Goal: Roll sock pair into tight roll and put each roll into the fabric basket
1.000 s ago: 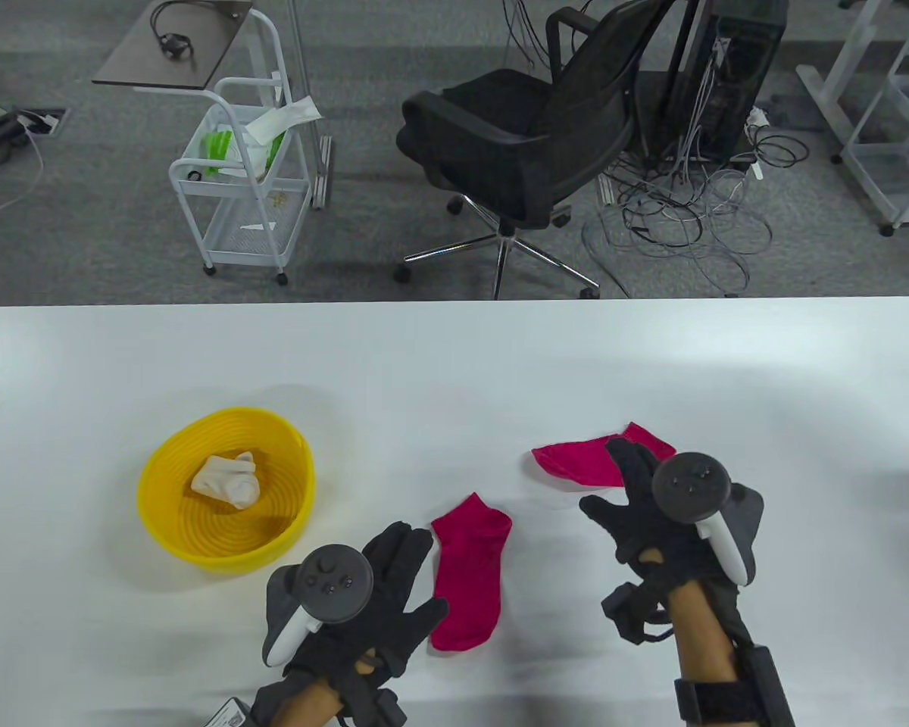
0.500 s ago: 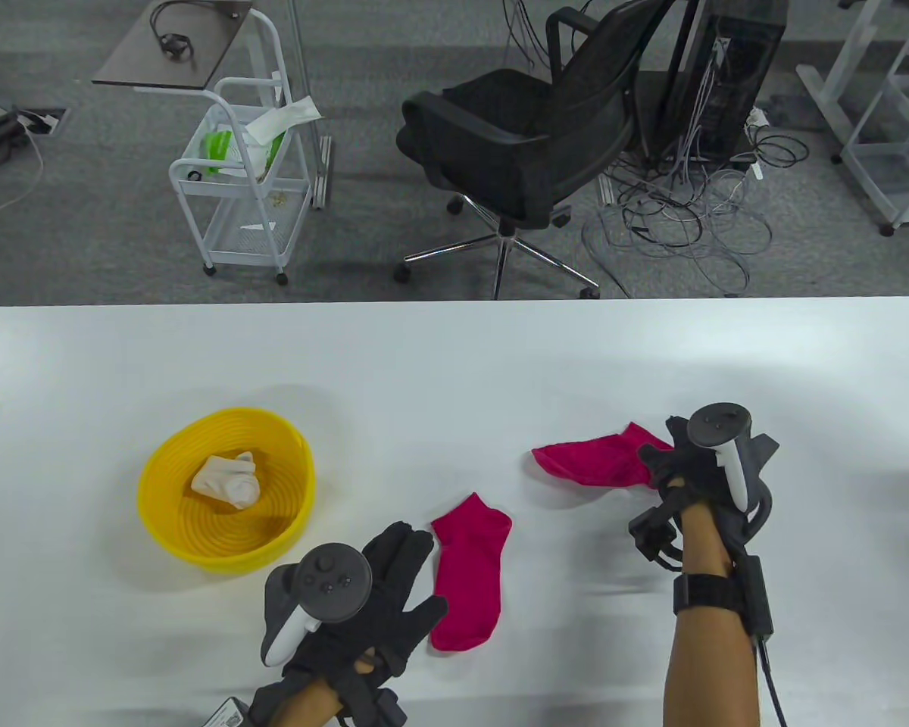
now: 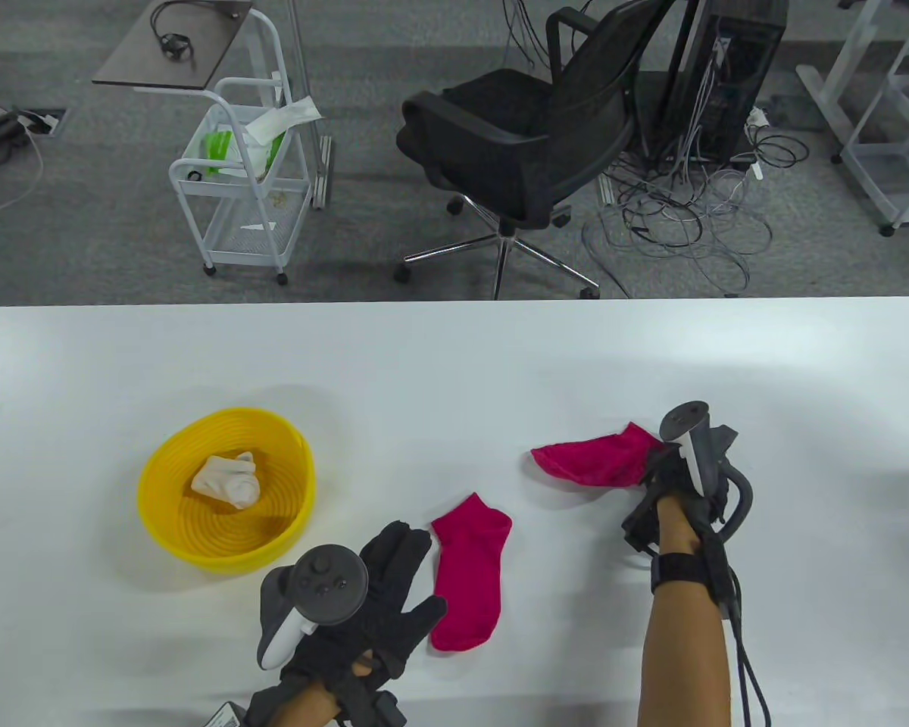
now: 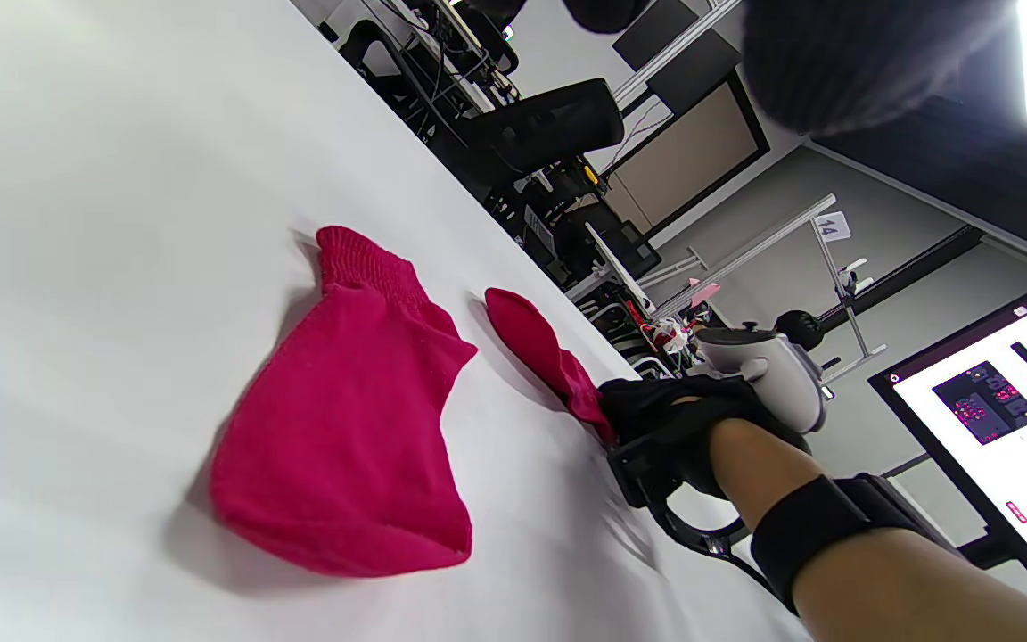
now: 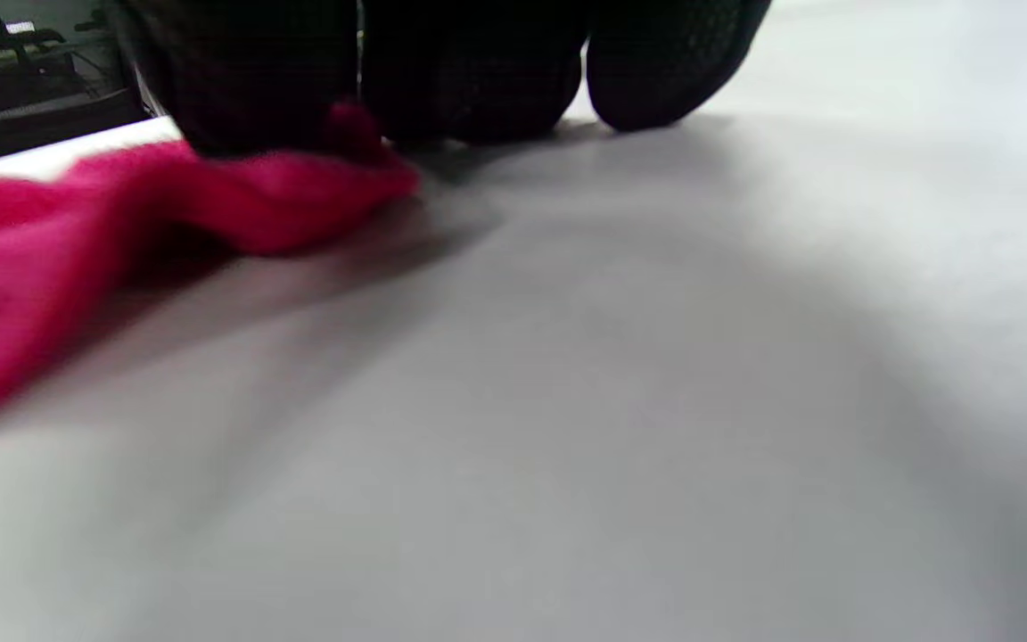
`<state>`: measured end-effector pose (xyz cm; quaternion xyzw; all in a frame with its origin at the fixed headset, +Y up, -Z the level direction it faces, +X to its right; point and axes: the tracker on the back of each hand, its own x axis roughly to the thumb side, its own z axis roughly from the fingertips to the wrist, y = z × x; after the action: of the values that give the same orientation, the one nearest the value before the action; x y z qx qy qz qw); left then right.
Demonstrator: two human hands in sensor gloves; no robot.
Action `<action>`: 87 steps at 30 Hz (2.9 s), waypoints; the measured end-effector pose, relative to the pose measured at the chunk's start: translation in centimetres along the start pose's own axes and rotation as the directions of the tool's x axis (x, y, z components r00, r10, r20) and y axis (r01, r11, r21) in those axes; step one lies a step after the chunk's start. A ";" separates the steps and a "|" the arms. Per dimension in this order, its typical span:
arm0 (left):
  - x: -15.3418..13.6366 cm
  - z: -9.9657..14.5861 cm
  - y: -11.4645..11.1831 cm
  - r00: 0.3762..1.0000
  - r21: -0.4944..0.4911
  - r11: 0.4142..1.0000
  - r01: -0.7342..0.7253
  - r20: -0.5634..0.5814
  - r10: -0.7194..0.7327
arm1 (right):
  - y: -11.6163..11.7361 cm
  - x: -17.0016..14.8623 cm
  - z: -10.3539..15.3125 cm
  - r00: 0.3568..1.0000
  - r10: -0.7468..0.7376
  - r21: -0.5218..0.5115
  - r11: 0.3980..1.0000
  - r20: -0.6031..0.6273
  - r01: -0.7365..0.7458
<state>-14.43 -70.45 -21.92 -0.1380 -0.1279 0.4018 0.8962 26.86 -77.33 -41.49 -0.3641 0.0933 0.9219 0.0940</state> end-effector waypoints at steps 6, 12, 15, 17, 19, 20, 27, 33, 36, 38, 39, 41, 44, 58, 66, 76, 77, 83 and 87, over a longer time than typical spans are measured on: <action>0.2 0.1 -0.1 1.000 -0.011 1.000 0.002 0.007 -0.002 | 0.1 0.2 0.1 1.000 0.005 -0.081 0.997 0.007 -0.004; 0.3 0.2 -0.2 1.000 -0.019 1.000 0.003 0.014 -0.003 | 0.0 0.1 0.1 0.999 0.008 -0.095 0.995 0.035 -0.004; 0.2 0.2 0.0 1.000 -0.013 1.000 -0.003 0.014 0.003 | -1.1 -0.3 0.9 0.995 -0.073 -0.114 0.990 0.071 0.081; 0.2 0.2 0.0 1.000 -0.011 1.000 -0.003 0.013 0.003 | -1.9 -0.3 1.5 0.989 -0.111 -0.123 0.985 0.096 0.122; 0.2 0.2 0.1 1.000 -0.012 1.000 -0.004 0.013 0.004 | -3.1 -0.3 2.4 0.981 -0.142 -0.134 0.978 0.130 0.160; 0.2 0.3 0.0 1.000 -0.012 1.000 -0.004 0.013 0.004 | -3.8 -0.2 3.1 0.974 -0.163 -0.131 0.974 0.159 0.184; 0.0 0.3 0.2 0.999 -0.032 0.998 -0.050 -0.021 0.049 | -7.7 0.4 9.0 0.796 -0.424 -0.020 0.878 0.432 0.478; -0.5 0.3 0.8 0.996 0.000 0.998 -0.067 -0.057 0.067 | -9.2 0.8 14.2 0.650 -0.436 0.059 0.854 0.622 0.517; -0.6 0.3 1.1 0.996 0.013 0.998 -0.059 -0.063 0.059 | -10.1 0.6 16.6 0.579 -0.428 0.091 0.850 0.694 0.519; -0.7 0.3 1.2 0.996 0.014 0.998 -0.063 -0.068 0.063 | -10.5 0.5 17.8 0.529 -0.428 0.109 0.841 0.733 0.530; -0.8 0.3 1.2 0.995 0.012 0.998 -0.066 -0.070 0.067 | -10.9 0.3 18.9 0.487 -0.424 0.136 0.843 0.763 0.520; -0.8 0.3 1.3 0.995 0.013 0.997 -0.070 -0.072 0.071 | -11.3 0.2 20.1 0.437 -0.423 0.174 0.846 0.794 0.504; -1.0 0.2 1.4 0.993 0.012 0.996 -0.088 -0.078 0.089 | -12.0 0.0 22.1 0.353 -0.412 0.242 0.867 0.840 0.436; -1.3 0.1 1.4 0.988 0.002 0.993 -0.114 -0.105 0.114 | -9.5 2.3 25.4 0.303 -0.335 0.317 0.942 0.892 0.108; -1.2 0.2 1.4 0.987 -0.008 0.993 -0.119 -0.105 0.117 | -7.4 3.7 25.9 0.342 -0.292 0.299 0.954 0.893 0.031; -1.2 0.2 1.5 0.987 -0.011 0.992 -0.123 -0.103 0.122 | -5.2 5.0 25.7 0.399 -0.268 0.294 0.956 0.877 -0.005; -1.2 0.2 1.5 0.987 -0.012 0.992 -0.123 -0.103 0.122 | -5.0 5.1 25.6 0.409 -0.260 0.282 0.959 0.875 0.005; -1.2 0.2 1.5 0.987 -0.009 0.992 -0.129 -0.098 0.127 | -3.9 5.8 25.1 0.480 -0.217 0.225 0.974 0.850 0.042; -1.3 0.2 1.6 0.986 -0.008 0.991 -0.133 -0.098 0.132 | -2.7 7.2 24.5 0.547 -0.141 0.146 0.989 0.825 0.036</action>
<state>-16.37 -70.37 -22.47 -0.1719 -0.0776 0.4523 0.8717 6.38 -68.12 -29.14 0.1174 0.0704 0.9715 0.1935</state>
